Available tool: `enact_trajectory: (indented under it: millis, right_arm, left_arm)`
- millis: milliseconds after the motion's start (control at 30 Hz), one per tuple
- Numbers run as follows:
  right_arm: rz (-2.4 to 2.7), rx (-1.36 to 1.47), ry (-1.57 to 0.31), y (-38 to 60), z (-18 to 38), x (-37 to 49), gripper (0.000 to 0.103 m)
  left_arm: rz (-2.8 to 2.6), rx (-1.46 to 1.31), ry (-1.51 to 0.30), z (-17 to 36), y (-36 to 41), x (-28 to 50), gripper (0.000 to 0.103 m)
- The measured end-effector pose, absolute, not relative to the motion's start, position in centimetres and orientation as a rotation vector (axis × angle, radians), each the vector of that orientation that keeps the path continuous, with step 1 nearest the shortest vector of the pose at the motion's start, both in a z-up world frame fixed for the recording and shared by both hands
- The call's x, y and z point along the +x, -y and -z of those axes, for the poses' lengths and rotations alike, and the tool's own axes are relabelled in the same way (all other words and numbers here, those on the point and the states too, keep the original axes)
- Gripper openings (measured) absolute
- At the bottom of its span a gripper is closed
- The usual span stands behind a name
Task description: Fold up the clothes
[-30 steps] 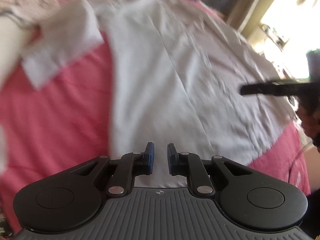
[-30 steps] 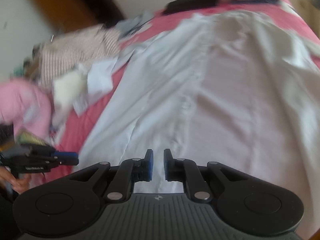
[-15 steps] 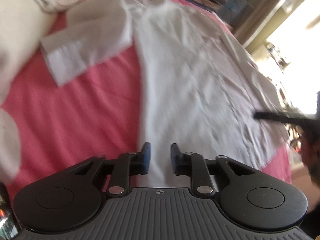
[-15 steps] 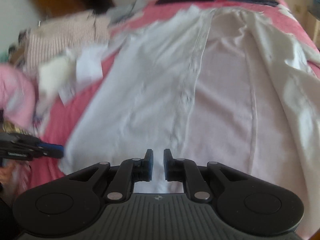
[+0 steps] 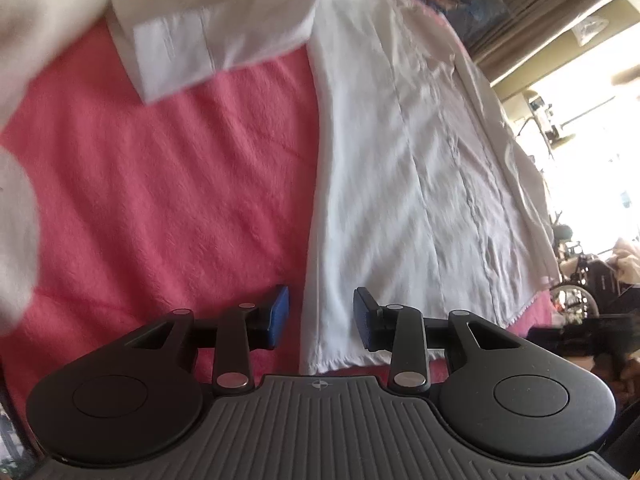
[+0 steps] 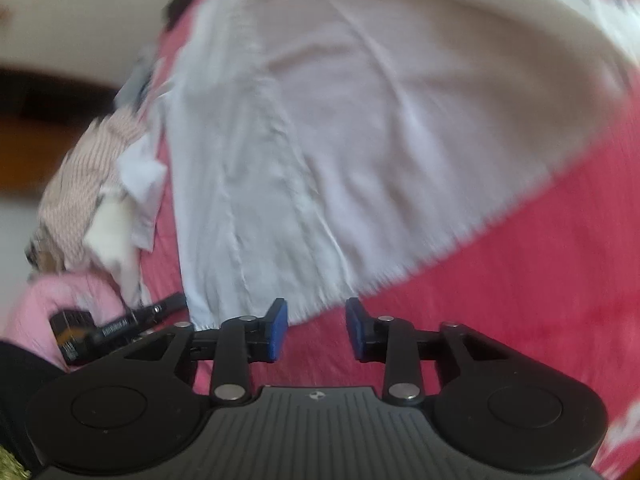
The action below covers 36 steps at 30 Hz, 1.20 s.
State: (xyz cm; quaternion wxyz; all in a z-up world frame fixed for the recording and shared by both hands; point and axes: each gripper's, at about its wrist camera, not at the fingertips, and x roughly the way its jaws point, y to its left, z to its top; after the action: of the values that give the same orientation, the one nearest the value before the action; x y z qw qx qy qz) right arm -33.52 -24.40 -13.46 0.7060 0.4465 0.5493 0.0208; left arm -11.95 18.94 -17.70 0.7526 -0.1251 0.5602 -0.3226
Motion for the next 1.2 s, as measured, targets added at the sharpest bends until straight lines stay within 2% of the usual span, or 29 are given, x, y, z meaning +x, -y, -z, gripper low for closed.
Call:
enact_trajectory:
  millis: [133, 400, 500, 600, 633, 667, 700, 733, 967, 1200]
  right_arm:
    - [-0.016, 1.068, -1.22, 24.7, 16.0, -34.3, 0.039]
    - [-0.105, 1.117, -1.135, 24.7, 17.6, -32.5, 0.041]
    - [-0.135, 1.137, -1.106, 24.9, 18.0, -32.1, 0.04]
    - [-0.151, 1.155, -1.078, 25.1, 18.6, -32.1, 0.032]
    - [-0.152, 1.161, -1.07, 25.3, 18.7, -32.2, 0.027]
    - [-0.152, 1.167, -1.064, 25.5, 18.8, -32.3, 0.022]
    - [-0.155, 1.163, -1.062, 25.6, 18.9, -32.3, 0.011]
    - [-0.158, 1.154, -1.063, 25.6, 18.9, -32.3, 0.002]
    - [-0.239, 1.028, -1.082, 25.2, 16.8, -32.3, 0.001]
    - [-0.229, 1.036, -1.117, 25.4, 17.1, -32.9, 0.001]
  left_arm:
    - [0.736, -0.267, -1.237, 18.2, -19.2, -11.9, 0.035]
    - [0.748, -0.313, -1.262, 18.9, -19.7, -13.1, 0.035]
    - [0.748, -0.255, -1.245, 18.9, -19.3, -13.7, 0.031]
    - [0.718, -0.235, -1.24, 18.8, -18.8, -13.8, 0.028]
    - [0.704, -0.226, -1.233, 18.7, -18.7, -13.9, 0.021]
    - [0.688, -0.202, -1.222, 18.5, -18.5, -14.1, 0.007]
    - [0.669, -0.174, -1.217, 18.4, -18.3, -14.4, 0.001]
    - [0.646, -0.16, -1.219, 18.3, -18.1, -14.7, 0.0]
    - [0.534, -0.183, -1.272, 16.6, -18.7, -16.1, 0.0]
    - [0.54, -0.131, -1.285, 16.7, -18.7, -15.9, 0.0]
